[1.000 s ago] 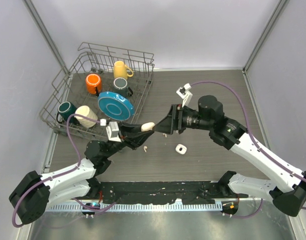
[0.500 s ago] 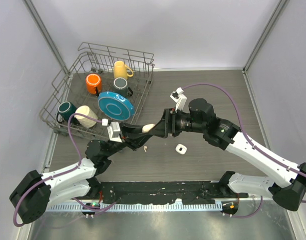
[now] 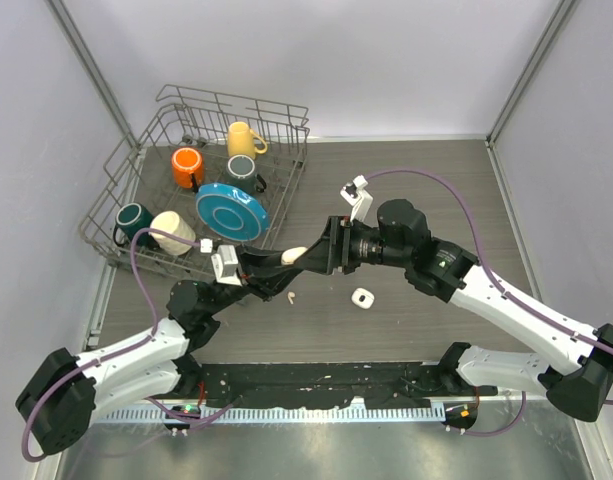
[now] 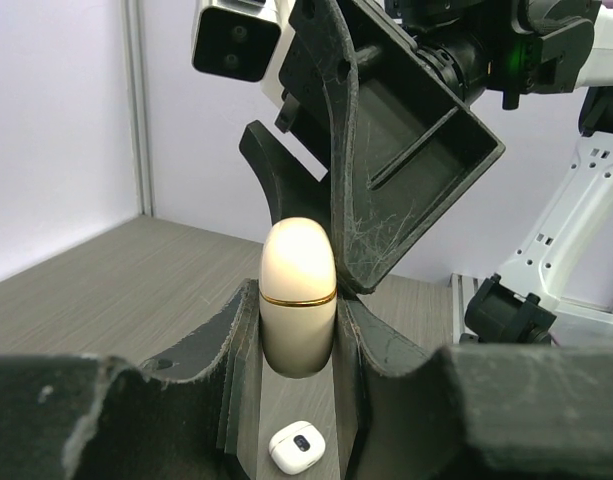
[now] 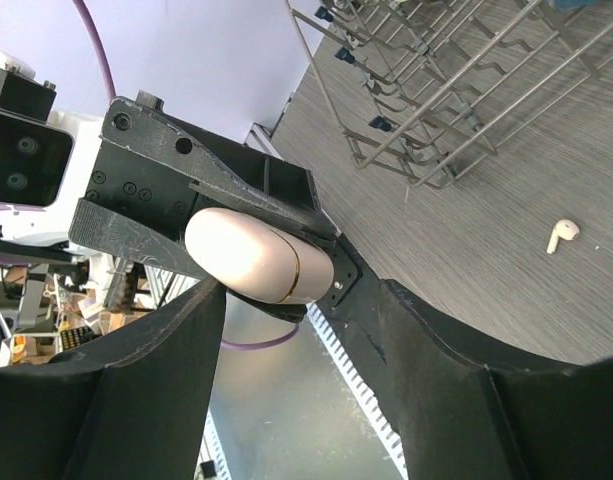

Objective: Insert the wireless bluetooth earbuds into the charging case
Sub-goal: Open the charging case.

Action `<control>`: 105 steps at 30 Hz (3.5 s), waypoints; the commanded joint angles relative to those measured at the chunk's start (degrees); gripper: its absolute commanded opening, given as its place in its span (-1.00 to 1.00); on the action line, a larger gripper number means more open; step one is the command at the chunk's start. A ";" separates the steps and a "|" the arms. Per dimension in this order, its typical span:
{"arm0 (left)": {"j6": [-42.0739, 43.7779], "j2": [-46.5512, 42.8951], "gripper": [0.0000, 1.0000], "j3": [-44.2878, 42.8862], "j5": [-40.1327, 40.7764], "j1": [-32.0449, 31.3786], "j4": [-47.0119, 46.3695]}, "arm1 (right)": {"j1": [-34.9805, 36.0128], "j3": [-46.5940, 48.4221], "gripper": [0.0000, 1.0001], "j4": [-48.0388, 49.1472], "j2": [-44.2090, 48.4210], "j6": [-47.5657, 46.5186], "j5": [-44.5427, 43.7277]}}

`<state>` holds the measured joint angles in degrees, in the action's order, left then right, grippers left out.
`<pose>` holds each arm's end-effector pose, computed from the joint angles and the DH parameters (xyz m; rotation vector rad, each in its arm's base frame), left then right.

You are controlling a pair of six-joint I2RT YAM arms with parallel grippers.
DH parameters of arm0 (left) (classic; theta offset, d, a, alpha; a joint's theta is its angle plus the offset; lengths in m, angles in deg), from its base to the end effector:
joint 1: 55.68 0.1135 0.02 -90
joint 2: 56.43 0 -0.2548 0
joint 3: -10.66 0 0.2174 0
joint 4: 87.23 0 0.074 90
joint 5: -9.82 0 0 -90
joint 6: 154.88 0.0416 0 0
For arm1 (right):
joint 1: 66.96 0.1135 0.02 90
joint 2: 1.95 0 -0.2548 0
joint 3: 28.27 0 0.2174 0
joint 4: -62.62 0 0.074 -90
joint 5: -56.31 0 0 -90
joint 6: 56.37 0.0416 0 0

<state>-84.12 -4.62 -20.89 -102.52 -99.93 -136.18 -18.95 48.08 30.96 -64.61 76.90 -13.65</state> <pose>0.1072 -0.1265 0.2925 0.6118 1.0210 -1.1921 0.1378 0.1744 0.3564 -0.3580 2.0969 1.3573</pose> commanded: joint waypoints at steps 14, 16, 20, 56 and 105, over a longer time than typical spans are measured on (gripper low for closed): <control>4.74 -4.97 -1.00 0.32 -4.19 -0.49 1.60 | -0.46 -3.29 0.34 13.17 1.13 7.97 -2.19; 5.53 -5.40 -1.00 0.85 -3.76 -0.49 1.60 | -0.55 -3.38 0.34 14.14 1.57 8.50 -1.32; 6.59 -6.11 -0.98 2.17 -1.39 -0.40 0.81 | -0.72 -2.86 0.35 15.37 1.48 10.17 2.80; 12.30 -5.67 -0.96 0.15 1.25 -0.49 2.92 | -0.90 -2.59 -0.29 15.20 -5.46 15.62 14.07; 10.37 -9.36 -1.00 1.64 5.38 -0.49 8.19 | -0.90 1.71 0.40 6.06 -0.37 4.55 6.34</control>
<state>-73.87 -12.31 -18.70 -99.03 -100.41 -126.85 -20.13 46.44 36.86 -67.47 84.31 -5.94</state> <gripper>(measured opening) 0.313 0.689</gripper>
